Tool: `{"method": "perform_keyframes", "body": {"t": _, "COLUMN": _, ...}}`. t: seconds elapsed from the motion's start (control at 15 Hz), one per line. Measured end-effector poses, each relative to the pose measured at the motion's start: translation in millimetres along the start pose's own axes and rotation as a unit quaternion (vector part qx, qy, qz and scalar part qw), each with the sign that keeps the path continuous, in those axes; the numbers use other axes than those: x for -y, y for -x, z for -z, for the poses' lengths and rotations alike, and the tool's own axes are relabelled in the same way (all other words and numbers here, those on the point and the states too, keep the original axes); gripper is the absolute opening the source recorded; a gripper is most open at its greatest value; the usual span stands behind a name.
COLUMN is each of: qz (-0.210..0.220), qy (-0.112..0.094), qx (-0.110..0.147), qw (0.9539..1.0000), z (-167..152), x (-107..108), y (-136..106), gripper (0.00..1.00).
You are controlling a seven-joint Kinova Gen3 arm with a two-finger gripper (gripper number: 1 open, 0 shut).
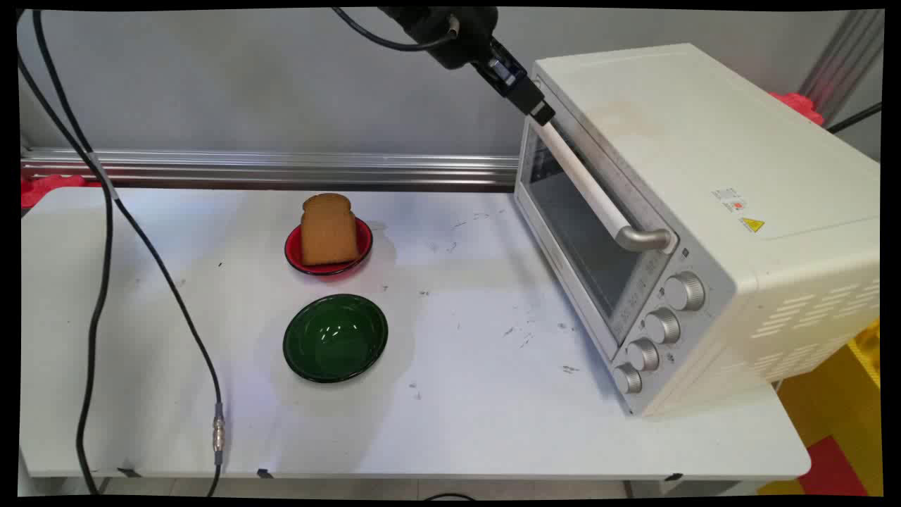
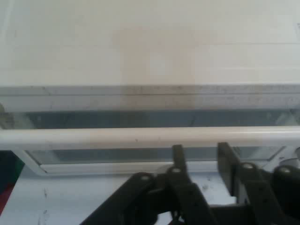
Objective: Open the oven
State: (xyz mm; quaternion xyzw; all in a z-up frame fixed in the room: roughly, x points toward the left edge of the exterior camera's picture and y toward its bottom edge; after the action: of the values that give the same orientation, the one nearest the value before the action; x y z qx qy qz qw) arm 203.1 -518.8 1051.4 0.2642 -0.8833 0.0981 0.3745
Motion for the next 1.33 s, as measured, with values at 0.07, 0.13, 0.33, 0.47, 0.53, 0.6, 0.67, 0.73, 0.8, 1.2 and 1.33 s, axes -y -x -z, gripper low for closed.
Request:
{"method": "perform_keyframes", "body": {"t": 0.07, "qz": 0.001, "qy": 0.001, "qx": 0.0, "qw": 1.0, "z": -1, "x": 0, "y": 0, "gripper": 0.0}}
{"method": "perform_keyframes", "body": {"t": 0.13, "qz": 0.003, "qy": 0.001, "qx": 0.0, "qw": 1.0, "z": -2, "x": 1, "y": 0, "gripper": 0.0}}
{"method": "perform_keyframes", "body": {"t": 0.33, "qz": 0.01, "qy": 0.005, "qx": -0.004, "qw": 0.9999, "z": -7, "x": 2, "y": -1, "gripper": 0.0}}
{"method": "perform_keyframes", "body": {"t": 0.47, "qz": 0.016, "qy": 0.007, "qx": -0.009, "qw": 0.9998, "z": -14, "x": 3, "y": -2, "gripper": 0.0}}
{"method": "perform_keyframes", "body": {"t": 0.53, "qz": 0.019, "qy": 0.009, "qx": -0.011, "qw": 0.9997, "z": -18, "x": 3, "y": -2, "gripper": 0.0}}
{"method": "perform_keyframes", "body": {"t": 0.6, "qz": 0.021, "qy": 0.01, "qx": -0.014, "qw": 0.9996, "z": -22, "x": 3, "y": -2, "gripper": 0.0}}
{"method": "perform_keyframes", "body": {"t": 0.67, "qz": 0.023, "qy": 0.011, "qx": -0.015, "qw": 0.9996, "z": -26, "x": 4, "y": -2, "gripper": 0.0}}
{"method": "perform_keyframes", "body": {"t": 0.73, "qz": 0.024, "qy": 0.012, "qx": -0.016, "qw": 0.9995, "z": -28, "x": 4, "y": -2, "gripper": 0.0}}
{"method": "perform_keyframes", "body": {"t": 0.8, "qz": 0.025, "qy": 0.013, "qx": -0.018, "qw": 0.9994, "z": -33, "x": 4, "y": -2, "gripper": 0.0}}
{"method": "perform_keyframes", "body": {"t": 1.2, "qz": 0.03, "qy": 0.017, "qx": -0.025, "qw": 0.9991, "z": -55, "x": 4, "y": -2, "gripper": 0.0}}
{"method": "perform_keyframes", "body": {"t": 1.33, "qz": 0.03, "qy": 0.018, "qx": -0.026, "qw": 0.9991, "z": -60, "x": 4, "y": -1, "gripper": 0.0}}
